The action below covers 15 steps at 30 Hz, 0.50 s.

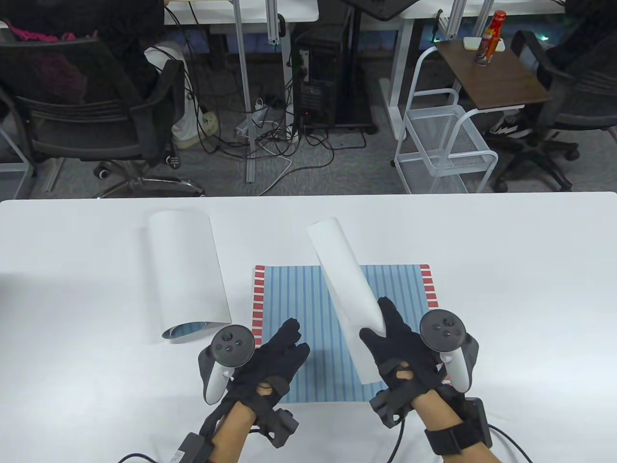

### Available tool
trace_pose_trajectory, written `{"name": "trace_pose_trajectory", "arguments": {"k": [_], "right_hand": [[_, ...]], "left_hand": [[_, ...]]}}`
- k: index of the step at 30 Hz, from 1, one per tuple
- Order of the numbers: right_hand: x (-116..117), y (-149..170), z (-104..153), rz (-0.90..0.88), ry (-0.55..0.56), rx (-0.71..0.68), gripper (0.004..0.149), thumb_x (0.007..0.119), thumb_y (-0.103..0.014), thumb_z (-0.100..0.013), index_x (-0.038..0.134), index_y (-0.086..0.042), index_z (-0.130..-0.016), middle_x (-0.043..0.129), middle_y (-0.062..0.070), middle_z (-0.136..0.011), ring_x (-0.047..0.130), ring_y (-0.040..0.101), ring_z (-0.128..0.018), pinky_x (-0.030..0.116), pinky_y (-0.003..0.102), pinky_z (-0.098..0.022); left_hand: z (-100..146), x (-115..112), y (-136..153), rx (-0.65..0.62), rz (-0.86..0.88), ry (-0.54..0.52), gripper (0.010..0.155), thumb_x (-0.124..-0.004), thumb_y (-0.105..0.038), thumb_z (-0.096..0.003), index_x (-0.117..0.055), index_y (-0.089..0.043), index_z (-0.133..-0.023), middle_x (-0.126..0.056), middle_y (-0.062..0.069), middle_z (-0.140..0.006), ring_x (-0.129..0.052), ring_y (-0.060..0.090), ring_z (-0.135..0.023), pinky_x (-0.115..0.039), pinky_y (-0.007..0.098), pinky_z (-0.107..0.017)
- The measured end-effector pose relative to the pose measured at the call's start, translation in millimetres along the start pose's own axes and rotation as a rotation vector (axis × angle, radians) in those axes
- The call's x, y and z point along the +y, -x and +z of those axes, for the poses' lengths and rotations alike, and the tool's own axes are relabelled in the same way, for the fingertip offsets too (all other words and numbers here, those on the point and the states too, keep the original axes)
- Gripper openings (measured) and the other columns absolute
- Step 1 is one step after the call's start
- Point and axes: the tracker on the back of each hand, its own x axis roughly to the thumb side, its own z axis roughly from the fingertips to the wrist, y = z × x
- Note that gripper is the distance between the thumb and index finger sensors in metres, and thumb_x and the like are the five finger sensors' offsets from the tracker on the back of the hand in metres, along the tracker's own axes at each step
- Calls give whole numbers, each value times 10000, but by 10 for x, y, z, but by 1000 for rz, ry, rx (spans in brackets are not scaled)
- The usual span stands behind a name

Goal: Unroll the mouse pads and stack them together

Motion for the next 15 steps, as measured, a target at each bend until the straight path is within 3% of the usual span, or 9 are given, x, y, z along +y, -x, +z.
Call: {"name": "trace_pose_trajectory", "arguments": {"k": [4,7,15], "right_hand": [[274,-6,6,-170,-225,-2,740,810,-403,-432,354,-289,-1003,622,44,-1008,842,272,-803,744,449,-585],[393,7,23,-185,-275,-2,743,789,-421,-433,331,-293,-1004,593,45,-1018,818,273,-823,732,449,-597],[423,72,-5,-124,-322,23,781,747,-543,-409,300,-311,-1007,499,53,-1052,733,293,-875,676,466,-631]], "left_hand": [[-38,-113,70,25,268,133,903,-721,-654,-414,-313,-204,-1082,-536,96,-1130,-762,374,-999,-724,488,-693],[-53,-162,86,0,447,203,890,-730,-633,-451,-271,-210,-1086,-538,54,-1130,-746,355,-1011,-719,471,-707],[-12,-132,93,37,437,92,774,-738,-510,-490,-341,-188,-1070,-658,-1,-1036,-899,286,-860,-819,390,-625]]}}
